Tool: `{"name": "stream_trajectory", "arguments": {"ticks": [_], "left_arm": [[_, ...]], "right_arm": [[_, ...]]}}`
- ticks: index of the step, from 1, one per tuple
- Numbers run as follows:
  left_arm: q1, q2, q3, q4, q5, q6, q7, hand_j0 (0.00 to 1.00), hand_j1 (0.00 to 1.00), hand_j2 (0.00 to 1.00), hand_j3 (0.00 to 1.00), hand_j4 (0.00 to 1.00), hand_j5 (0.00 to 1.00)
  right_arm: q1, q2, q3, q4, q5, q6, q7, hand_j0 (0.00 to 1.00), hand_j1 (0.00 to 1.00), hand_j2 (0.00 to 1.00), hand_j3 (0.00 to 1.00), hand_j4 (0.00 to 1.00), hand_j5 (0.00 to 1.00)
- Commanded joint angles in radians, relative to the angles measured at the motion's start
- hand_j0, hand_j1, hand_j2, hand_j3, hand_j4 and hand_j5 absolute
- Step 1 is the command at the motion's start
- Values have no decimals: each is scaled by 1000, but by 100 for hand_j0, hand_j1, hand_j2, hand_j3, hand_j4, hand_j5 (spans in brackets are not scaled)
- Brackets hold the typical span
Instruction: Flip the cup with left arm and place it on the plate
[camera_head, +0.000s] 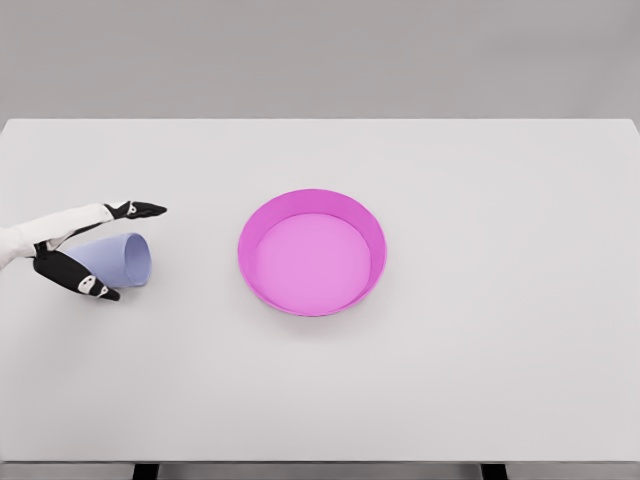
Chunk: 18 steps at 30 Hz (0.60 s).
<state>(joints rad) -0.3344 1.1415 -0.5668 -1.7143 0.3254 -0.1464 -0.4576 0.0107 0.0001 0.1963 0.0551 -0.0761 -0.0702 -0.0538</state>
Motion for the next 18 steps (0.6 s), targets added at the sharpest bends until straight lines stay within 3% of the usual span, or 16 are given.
{"name": "stream_trajectory", "arguments": {"ticks": [1,4,18], "left_arm": [[2,-5,1,10,-62,39,0,100,100,100,100,100,100],[0,-6,5,9,-105,48,-1,100,100,100,100,100,100],[-3,-9,7,21,-128,100,7,100,100,100,100,100,100]], "right_arm": [[0,0,0,0,-1,0,0,100,100,100,100,100,100],[0,0,0,0,-1,0,0,100,100,100,100,100,100],[0,0,0,0,1,0,0,100,100,100,100,100,100]]}}
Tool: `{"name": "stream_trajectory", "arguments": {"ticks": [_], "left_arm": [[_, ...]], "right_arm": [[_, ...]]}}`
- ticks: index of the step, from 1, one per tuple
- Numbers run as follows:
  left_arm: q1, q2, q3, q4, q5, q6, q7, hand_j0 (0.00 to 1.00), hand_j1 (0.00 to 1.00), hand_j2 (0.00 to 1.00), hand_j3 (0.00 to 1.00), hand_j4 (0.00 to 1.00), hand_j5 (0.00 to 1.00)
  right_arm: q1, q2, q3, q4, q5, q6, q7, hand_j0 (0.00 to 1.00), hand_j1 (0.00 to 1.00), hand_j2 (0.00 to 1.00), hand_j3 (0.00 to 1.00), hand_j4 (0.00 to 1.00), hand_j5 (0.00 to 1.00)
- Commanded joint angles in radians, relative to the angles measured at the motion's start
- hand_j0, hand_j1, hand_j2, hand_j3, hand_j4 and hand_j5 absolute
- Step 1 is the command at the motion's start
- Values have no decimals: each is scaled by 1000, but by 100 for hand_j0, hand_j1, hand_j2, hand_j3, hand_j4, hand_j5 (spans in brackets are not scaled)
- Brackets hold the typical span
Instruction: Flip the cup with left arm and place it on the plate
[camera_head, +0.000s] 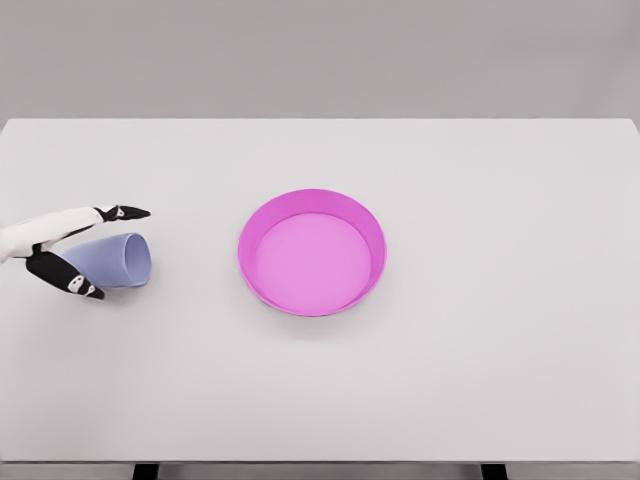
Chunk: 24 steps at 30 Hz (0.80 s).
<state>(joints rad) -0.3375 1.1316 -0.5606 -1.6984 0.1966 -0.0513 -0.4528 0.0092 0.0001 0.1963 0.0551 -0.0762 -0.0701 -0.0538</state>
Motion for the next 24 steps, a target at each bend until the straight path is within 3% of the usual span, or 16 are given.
{"name": "stream_trajectory", "arguments": {"ticks": [1,16,18,19,24], "left_arm": [[0,1,1,5,1,5,2,100,100,100,100,100,100],[21,-29,-12,23,-2,60,16,99,99,99,99,99,99],[23,-29,-7,14,6,59,16,80,80,80,80,80,80],[21,-29,-5,14,9,59,16,76,76,76,76,76,76],[21,-30,-1,19,32,53,17,69,69,69,69,69,69]], "right_arm": [[2,0,0,0,0,1,0,100,100,100,100,100,100],[2,0,0,0,0,1,0,100,100,100,100,100,100],[2,0,0,0,0,1,0,100,100,100,100,100,100],[0,0,0,0,0,0,0,100,100,100,100,100,100],[2,0,0,0,1,0,0,100,100,100,100,100,100]]}}
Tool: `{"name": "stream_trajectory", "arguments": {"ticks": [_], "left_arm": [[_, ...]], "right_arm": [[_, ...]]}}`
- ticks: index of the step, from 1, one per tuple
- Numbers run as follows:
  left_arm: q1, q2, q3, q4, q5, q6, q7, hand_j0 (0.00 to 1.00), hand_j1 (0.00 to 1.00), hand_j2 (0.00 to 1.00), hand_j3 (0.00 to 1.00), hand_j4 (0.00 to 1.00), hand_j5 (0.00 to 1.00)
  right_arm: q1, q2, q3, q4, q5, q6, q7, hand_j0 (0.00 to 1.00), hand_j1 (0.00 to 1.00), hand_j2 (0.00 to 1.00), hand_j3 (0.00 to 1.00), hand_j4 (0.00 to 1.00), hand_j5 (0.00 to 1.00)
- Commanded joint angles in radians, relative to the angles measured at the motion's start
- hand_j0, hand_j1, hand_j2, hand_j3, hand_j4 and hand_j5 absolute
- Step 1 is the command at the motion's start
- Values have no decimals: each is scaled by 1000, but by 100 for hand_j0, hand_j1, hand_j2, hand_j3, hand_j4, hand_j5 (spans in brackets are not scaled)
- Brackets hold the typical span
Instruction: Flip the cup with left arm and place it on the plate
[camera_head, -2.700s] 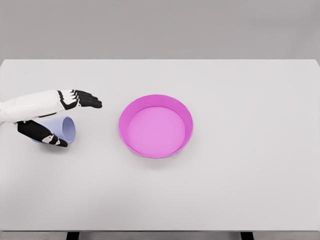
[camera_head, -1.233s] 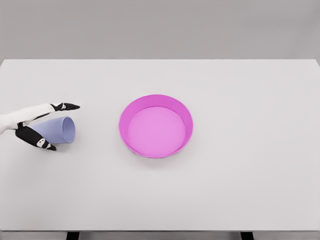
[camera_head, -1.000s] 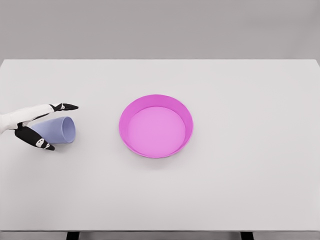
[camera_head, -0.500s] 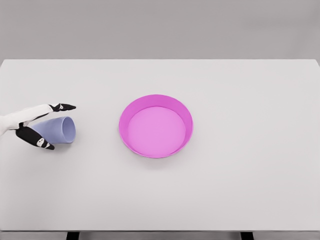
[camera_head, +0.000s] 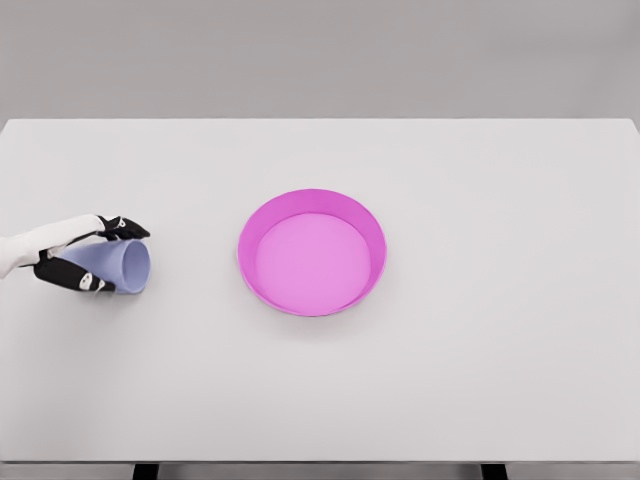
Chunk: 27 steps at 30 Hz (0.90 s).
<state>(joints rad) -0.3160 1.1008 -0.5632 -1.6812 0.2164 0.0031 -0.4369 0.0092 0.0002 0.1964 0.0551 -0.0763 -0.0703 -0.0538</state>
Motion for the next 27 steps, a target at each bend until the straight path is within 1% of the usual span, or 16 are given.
{"name": "stream_trajectory", "arguments": {"ticks": [1,7,11,12,15,18,19,20,21,24,25,26,27], "left_arm": [[0,1,2,3,12,-2,1,69,69,69,69,69,69],[0,-7,-4,6,14,0,0,68,68,68,68,68,68],[0,-7,-3,5,15,5,-2,57,57,57,57,57,57],[0,-7,2,0,20,0,-3,56,56,56,56,56,56],[0,-9,5,-9,61,-8,-5,51,51,51,51,51,51],[-12,-10,8,-26,101,-98,-11,46,46,46,46,46,46],[-15,-10,9,-26,124,-112,-11,45,45,45,45,45,45],[-15,-12,26,-31,147,-126,-9,45,45,45,45,45,45],[-14,-22,39,-43,159,-144,-6,45,45,45,45,45,45],[-15,-101,68,-46,175,-212,0,45,45,45,45,45,45],[-20,-125,69,-46,176,-224,1,45,45,45,45,45,45],[-37,-150,68,-43,179,-229,6,46,46,46,46,46,46],[-41,-167,68,-45,205,-229,10,46,46,46,46,46,46]], "right_arm": [[0,0,0,0,0,0,0,100,100,100,100,100,100],[0,0,0,0,0,0,0,100,100,100,100,100,100],[2,0,0,0,0,0,0,100,100,100,100,100,100],[2,0,0,0,0,0,0,100,100,100,100,100,100],[2,0,0,0,0,1,0,100,100,100,100,100,100],[0,0,0,0,0,0,0,100,100,100,100,100,100],[0,0,0,0,0,0,0,100,100,100,100,100,100],[2,0,0,0,0,0,0,100,100,100,100,100,100],[0,0,0,0,0,0,0,100,100,100,100,100,100],[2,0,0,0,0,0,0,100,100,100,100,100,100],[2,0,0,0,0,1,0,100,100,100,100,100,100],[2,0,0,0,0,0,0,100,100,100,100,100,100],[2,0,0,0,0,0,0,100,100,100,100,100,100]]}}
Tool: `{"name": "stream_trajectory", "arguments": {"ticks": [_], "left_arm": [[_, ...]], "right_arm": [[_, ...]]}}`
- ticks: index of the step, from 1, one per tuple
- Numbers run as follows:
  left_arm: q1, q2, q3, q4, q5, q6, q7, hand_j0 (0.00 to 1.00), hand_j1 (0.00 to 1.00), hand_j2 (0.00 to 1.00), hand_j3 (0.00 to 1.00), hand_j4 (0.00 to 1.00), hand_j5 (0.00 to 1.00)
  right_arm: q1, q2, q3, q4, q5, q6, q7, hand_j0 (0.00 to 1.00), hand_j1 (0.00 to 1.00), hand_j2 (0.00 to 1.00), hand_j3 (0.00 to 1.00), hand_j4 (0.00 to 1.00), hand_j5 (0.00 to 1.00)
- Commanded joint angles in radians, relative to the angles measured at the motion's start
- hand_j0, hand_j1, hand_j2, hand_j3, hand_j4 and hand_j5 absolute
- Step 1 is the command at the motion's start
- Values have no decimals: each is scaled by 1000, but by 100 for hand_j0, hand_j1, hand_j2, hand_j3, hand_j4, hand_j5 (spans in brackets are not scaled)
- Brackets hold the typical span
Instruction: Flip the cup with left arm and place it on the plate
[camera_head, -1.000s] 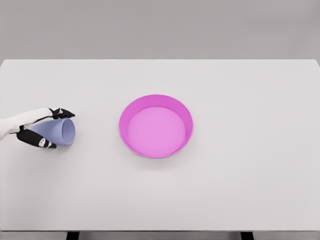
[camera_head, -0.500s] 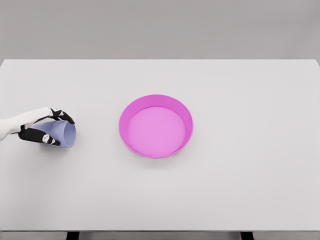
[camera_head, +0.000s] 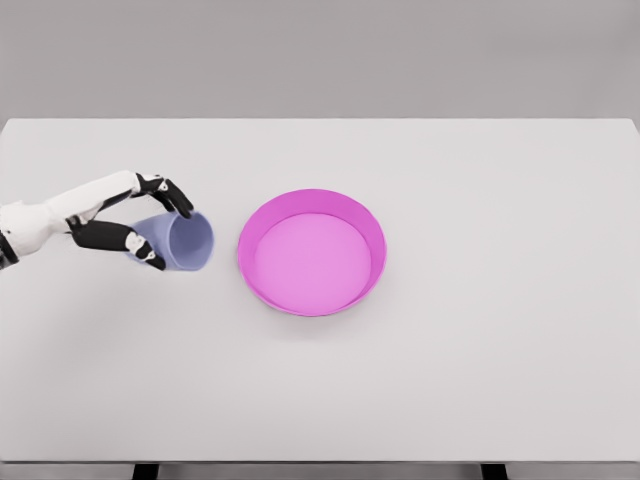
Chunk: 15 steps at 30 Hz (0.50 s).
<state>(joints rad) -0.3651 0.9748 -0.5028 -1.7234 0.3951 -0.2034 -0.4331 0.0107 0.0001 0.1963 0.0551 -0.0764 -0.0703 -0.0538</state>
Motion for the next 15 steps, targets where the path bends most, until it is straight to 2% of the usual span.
{"name": "stream_trajectory", "arguments": {"ticks": [1,12,15], "left_arm": [[-3,-57,6,-1,48,-22,10,46,46,46,46,46,46],[-43,-243,1,7,113,-22,13,46,46,46,46,46,46],[-41,-300,-3,7,119,-24,47,46,46,46,46,46,46]], "right_arm": [[-2,0,0,0,0,0,0,100,100,100,100,100,100],[0,0,0,0,0,0,0,100,100,100,100,100,100],[0,0,0,0,0,1,0,100,100,100,100,100,100]]}}
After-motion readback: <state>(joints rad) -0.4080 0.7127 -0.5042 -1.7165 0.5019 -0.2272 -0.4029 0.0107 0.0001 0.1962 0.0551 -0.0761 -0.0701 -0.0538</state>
